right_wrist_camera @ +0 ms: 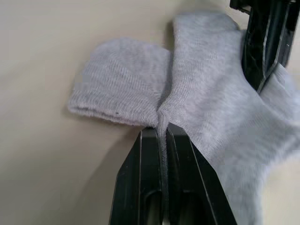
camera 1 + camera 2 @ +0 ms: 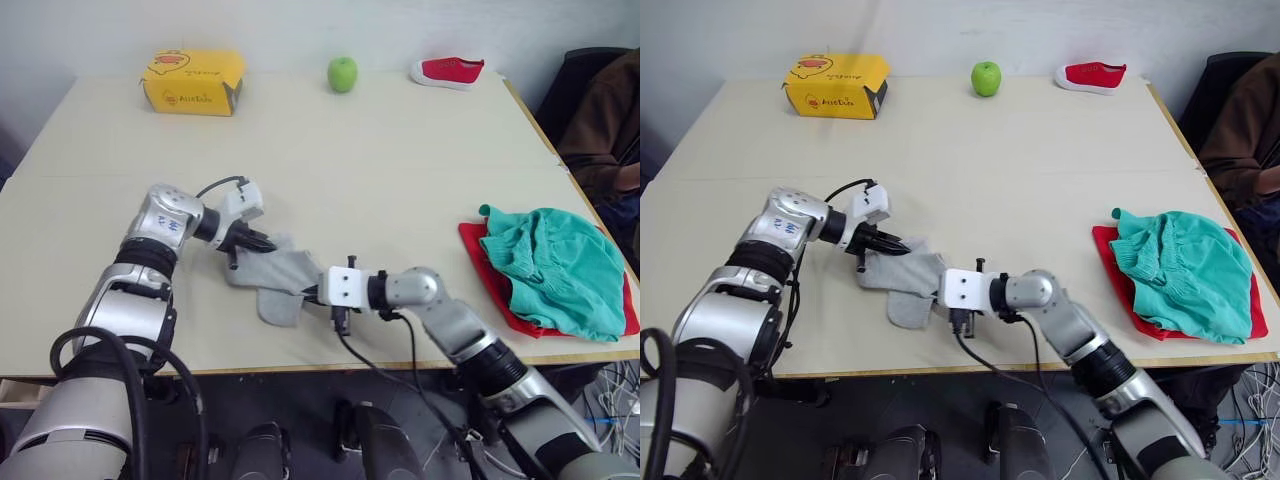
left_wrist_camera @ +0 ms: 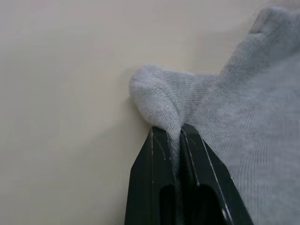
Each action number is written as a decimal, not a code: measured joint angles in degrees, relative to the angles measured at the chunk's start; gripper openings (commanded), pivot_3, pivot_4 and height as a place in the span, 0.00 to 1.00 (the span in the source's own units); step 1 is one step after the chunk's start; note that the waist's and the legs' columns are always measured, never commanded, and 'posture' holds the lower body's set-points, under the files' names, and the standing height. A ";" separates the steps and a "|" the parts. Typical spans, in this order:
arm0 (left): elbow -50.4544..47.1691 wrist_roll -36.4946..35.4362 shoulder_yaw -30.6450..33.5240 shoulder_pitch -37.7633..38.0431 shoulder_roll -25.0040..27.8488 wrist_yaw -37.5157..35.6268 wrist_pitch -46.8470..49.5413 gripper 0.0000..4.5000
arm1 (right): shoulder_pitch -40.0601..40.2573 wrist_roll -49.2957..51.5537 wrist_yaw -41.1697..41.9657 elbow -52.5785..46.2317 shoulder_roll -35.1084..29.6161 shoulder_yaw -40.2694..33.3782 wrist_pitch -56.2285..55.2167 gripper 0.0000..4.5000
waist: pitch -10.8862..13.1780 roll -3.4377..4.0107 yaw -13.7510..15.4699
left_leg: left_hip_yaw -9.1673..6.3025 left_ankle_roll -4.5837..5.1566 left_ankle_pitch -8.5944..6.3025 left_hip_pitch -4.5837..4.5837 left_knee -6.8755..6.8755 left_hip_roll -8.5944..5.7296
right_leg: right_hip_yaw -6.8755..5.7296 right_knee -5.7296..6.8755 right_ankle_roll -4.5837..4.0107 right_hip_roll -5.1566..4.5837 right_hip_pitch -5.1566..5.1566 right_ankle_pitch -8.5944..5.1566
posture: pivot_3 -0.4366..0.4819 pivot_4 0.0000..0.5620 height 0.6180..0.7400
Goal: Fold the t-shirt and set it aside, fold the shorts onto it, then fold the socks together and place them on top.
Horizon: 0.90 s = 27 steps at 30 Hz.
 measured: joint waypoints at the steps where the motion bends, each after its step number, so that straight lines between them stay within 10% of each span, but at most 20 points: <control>1: -6.52 -1.14 0.40 3.15 1.28 -0.93 4.74 0.00 | -0.65 1.09 2.25 0.14 -1.06 -0.33 -1.43 0.00 | 0.00 0.00 -0.21 | -0.01 -0.02 -0.01 0.00 0.00 0.01 | 0.00 0.00 0.00 0.00 0.00 0.00 | 0.48 0.27 1.00; 11: -65.67 -9.87 9.53 31.12 5.42 13.99 53.35 0.00 | -6.02 5.95 19.93 14.32 -1.24 -1.64 -20.68 0.00 | 0.01 0.01 -0.33 | -0.16 -0.02 -0.01 0.00 0.03 0.01 | 0.10 -0.02 -0.01 -0.03 0.07 -0.01 | 0.48 0.27 1.00; 24: -89.01 -13.45 21.04 44.26 -4.28 35.71 73.53 0.00 | -14.67 1.71 25.22 38.89 5.01 0.28 -43.01 0.00 | 0.01 0.01 0.16 | -0.22 -0.04 -0.02 0.02 0.09 0.00 | 0.15 -0.01 -0.01 -0.03 0.13 0.00 | 0.48 0.27 1.00; 27: -89.27 -14.72 21.07 44.51 -4.36 37.74 73.29 0.12 | -15.25 1.72 25.97 40.51 5.21 0.23 -43.57 0.18 | 0.01 0.01 0.29 | -0.24 -0.04 -0.02 0.03 0.09 0.00 | 0.15 -0.02 -0.01 -0.04 0.15 0.00 | 0.48 0.27 1.00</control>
